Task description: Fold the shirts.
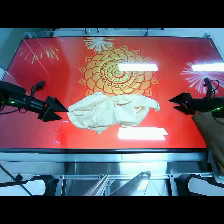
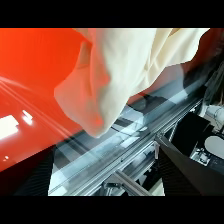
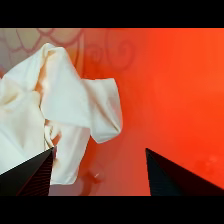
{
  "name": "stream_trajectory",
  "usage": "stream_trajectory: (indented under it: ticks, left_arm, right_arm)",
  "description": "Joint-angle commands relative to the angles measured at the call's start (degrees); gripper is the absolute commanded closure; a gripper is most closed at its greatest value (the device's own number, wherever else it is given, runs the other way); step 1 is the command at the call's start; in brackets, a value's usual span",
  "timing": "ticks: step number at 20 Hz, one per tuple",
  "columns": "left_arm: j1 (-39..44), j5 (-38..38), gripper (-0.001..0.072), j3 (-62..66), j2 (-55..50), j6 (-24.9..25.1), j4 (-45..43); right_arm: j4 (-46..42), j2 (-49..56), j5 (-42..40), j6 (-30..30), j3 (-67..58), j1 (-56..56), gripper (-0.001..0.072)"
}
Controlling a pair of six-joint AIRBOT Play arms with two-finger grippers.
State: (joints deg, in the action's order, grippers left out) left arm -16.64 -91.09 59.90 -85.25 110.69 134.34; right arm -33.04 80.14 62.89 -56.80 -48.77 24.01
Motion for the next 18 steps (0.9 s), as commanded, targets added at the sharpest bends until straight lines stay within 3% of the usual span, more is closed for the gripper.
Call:
stream_trajectory:
  ticks: [1, 4, 7, 8, 14, 15, 17, 18]
  left_arm:
    - [2.27, 2.86, -0.0010, -9.55, 5.11, -1.29, 5.16]
    - [9.46, 12.04, 0.0007, -20.98, 9.94, -1.25, 13.68]
    - [18.62, 22.16, 0.0007, -25.55, 10.16, -1.60, 14.29]
    - [21.53, 25.07, 0.0007, -25.77, 9.07, -2.29, 14.29]
    - [30.71, 28.48, 0.0009, -17.38, -4.07, -2.82, 14.27]
    - [31.17, 28.52, 0.0058, -15.32, -6.19, -2.82, 14.21]
    - [31.08, 28.15, 0.0605, -11.63, -9.57, -2.80, 14.19]
    - [30.80, 27.63, 0.0690, -9.81, -10.58, -2.69, 14.12]
  right_arm:
    - [0.31, 3.15, -3.08, 0.00, -0.09, -2.25, 0.0094]
    - [3.98, 6.88, -3.15, 0.04, -0.13, -5.05, 0.0095]
    - [10.97, 10.27, -3.13, 3.48, -0.13, -8.26, 0.0097]
    - [13.03, 10.95, -3.13, 4.57, -0.13, -9.14, 0.0139]
    - [18.34, 12.20, -4.24, 6.29, -0.13, -12.26, 0.0151]
    - [18.34, 12.20, -4.20, 6.29, -0.13, -12.37, 0.0158]
    - [18.36, 12.20, -4.20, 6.78, -0.13, -12.59, 0.0405]
    - [18.38, 12.20, -4.00, 7.45, -0.13, -12.59, 0.0487]
